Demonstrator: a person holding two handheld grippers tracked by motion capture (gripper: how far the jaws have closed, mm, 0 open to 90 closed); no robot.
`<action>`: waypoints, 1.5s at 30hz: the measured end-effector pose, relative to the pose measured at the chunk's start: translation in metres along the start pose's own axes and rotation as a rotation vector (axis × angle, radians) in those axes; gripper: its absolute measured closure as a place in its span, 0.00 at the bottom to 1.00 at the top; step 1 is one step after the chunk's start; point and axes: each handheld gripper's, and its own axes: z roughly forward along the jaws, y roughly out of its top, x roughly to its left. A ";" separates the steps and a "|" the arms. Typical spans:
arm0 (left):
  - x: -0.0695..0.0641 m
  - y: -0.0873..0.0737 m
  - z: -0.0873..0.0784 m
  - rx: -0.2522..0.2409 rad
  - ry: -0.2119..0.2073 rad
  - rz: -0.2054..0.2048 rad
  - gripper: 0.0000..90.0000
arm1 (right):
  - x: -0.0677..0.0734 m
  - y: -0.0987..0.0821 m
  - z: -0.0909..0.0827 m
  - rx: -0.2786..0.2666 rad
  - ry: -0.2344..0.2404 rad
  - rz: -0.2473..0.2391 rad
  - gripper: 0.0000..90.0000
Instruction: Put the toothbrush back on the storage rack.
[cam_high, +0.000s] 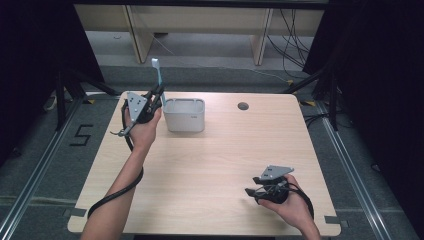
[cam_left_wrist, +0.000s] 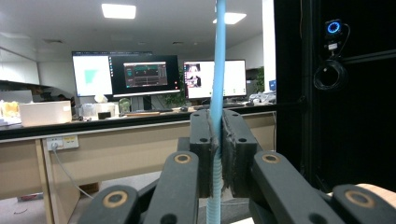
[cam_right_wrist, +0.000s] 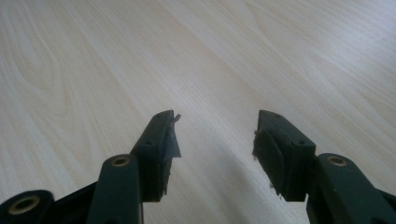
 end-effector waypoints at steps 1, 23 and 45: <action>0.001 -0.001 0.001 0.004 0.000 0.002 0.92 | 0.000 0.000 0.000 -0.002 -0.001 -0.005 0.54; 0.001 -0.023 0.016 0.053 0.003 -0.002 0.92 | 0.001 -0.001 0.002 -0.008 -0.003 -0.005 0.54; 0.003 -0.037 0.020 0.095 0.003 -0.017 0.92 | 0.002 -0.001 0.004 0.007 0.005 -0.001 0.53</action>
